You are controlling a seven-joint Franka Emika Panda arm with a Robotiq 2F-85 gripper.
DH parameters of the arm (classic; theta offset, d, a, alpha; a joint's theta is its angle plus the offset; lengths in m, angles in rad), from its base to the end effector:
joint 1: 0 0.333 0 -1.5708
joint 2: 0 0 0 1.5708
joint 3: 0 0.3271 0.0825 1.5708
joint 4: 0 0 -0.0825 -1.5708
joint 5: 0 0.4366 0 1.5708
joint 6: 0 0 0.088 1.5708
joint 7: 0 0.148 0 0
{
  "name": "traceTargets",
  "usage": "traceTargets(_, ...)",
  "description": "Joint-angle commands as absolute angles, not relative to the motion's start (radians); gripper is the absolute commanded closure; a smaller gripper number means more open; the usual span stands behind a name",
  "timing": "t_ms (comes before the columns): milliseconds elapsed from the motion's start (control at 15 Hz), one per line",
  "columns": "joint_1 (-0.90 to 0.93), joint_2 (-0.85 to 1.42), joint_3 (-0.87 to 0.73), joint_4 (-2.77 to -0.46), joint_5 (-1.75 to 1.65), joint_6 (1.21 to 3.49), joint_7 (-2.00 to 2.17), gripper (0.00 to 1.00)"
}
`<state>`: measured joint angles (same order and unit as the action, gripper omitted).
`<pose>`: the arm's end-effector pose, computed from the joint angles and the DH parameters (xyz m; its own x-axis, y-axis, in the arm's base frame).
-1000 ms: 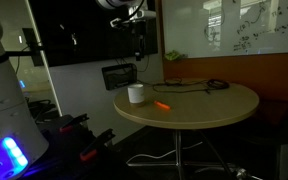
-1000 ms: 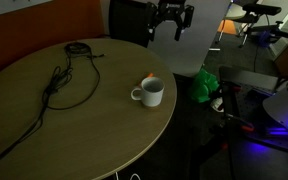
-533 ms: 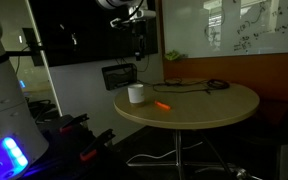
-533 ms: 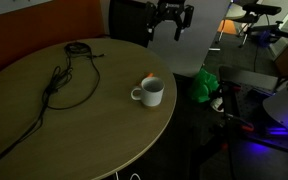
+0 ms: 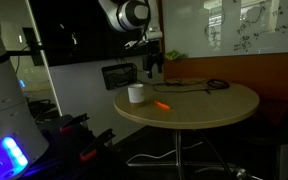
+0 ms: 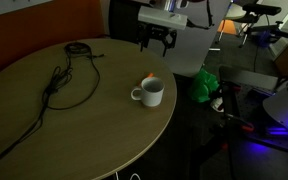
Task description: Put the marker in the white cup
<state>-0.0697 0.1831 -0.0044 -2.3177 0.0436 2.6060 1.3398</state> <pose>0.5693 -0.0423 0.2010 0.1204 -0.9927 -0.0007 -0.9870 -0.1197 -0.1076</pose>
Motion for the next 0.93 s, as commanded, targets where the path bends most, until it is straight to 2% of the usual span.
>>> traceTargets(0, 0.017, 0.293, -0.095, -2.25, 0.017, 2.65, 1.559, 0.0)
traceTargets(533, 0.084, 0.505, -0.168, -2.119, 0.05, 2.642, 1.602, 0.01)
traceTargets(800, 0.091, 0.561, -0.167, -2.089, 0.071, 2.65, 1.597, 0.12)
traceTargets(867, 0.093, 0.571, -0.167, -2.086, 0.075, 2.652, 1.596, 0.18)
